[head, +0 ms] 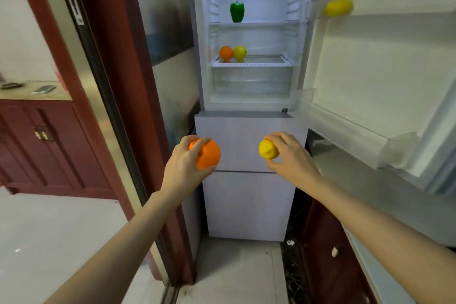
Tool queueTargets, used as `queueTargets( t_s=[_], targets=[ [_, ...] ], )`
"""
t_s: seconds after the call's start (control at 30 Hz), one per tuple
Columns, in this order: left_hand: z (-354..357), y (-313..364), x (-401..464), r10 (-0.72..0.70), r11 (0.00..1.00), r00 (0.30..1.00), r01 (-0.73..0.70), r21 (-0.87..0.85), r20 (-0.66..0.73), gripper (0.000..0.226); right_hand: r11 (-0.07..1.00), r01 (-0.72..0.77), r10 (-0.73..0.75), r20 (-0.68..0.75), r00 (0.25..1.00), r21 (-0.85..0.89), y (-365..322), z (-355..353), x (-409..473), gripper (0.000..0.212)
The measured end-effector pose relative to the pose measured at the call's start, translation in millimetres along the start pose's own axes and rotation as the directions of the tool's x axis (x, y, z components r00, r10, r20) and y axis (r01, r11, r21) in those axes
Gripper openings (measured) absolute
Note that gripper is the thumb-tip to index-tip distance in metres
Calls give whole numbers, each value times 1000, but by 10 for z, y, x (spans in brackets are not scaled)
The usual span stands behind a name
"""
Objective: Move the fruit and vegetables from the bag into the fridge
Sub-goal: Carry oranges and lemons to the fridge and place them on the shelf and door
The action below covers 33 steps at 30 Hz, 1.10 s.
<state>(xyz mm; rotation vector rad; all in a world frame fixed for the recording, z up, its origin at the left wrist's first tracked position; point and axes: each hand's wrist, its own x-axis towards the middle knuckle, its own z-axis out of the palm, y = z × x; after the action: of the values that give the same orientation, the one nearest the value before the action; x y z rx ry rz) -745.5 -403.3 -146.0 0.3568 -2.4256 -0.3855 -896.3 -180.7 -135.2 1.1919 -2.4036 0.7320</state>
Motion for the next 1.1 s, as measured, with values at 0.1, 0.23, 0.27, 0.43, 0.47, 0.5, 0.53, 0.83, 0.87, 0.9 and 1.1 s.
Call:
queueTargets(
  t_s=[0.1,0.23,0.27,0.43,0.47,0.5,0.53,0.83,0.87,0.9,1.1],
  targets=[
    [176,-213,558,23,999,1000,-22,-49,5,70,999,-23,22,-22,1000,-33,99,146,475,51],
    [406,-289,1138,67,994,997,-69,-85,-27,69,999,-49,49,-86,995,-3,231,234,941,54],
    [501,-311,1284,96,991,995,-97,-91,-16,69,998,-61,60,-92,994,-11,310,289,1068,54],
    [961,-426,2173,161,974,986,-165,-156,-37,68,995,-92,86,-124,988,-42,746,474,1807,51],
    [1043,-432,2358,169,974,985,-173,-148,-38,68,995,-91,84,-130,988,-50,829,480,1982,51],
    [1127,-434,2542,174,974,984,-178,-140,-37,69,995,-83,75,-143,987,-54,914,489,2160,50],
    [1215,-438,2737,178,974,983,-181,-138,-38,69,995,-75,65,-160,985,-60,1001,501,2344,50],
    [1758,-573,4259,207,963,972,-223,-154,-115,69,992,-79,59,-190,980,-98,1719,693,3869,51],
    [1800,-592,4374,209,963,970,-226,-148,-124,69,991,-96,78,-190,979,-88,1779,723,3981,52],
    [1844,-608,4478,212,964,970,-228,-140,-121,70,991,-109,93,-181,979,-83,1837,758,4078,52],
    [2245,-623,5248,232,953,964,-252,-168,-129,66,975,-129,99,-167,981,-180,2183,885,4650,52]
  ],
)
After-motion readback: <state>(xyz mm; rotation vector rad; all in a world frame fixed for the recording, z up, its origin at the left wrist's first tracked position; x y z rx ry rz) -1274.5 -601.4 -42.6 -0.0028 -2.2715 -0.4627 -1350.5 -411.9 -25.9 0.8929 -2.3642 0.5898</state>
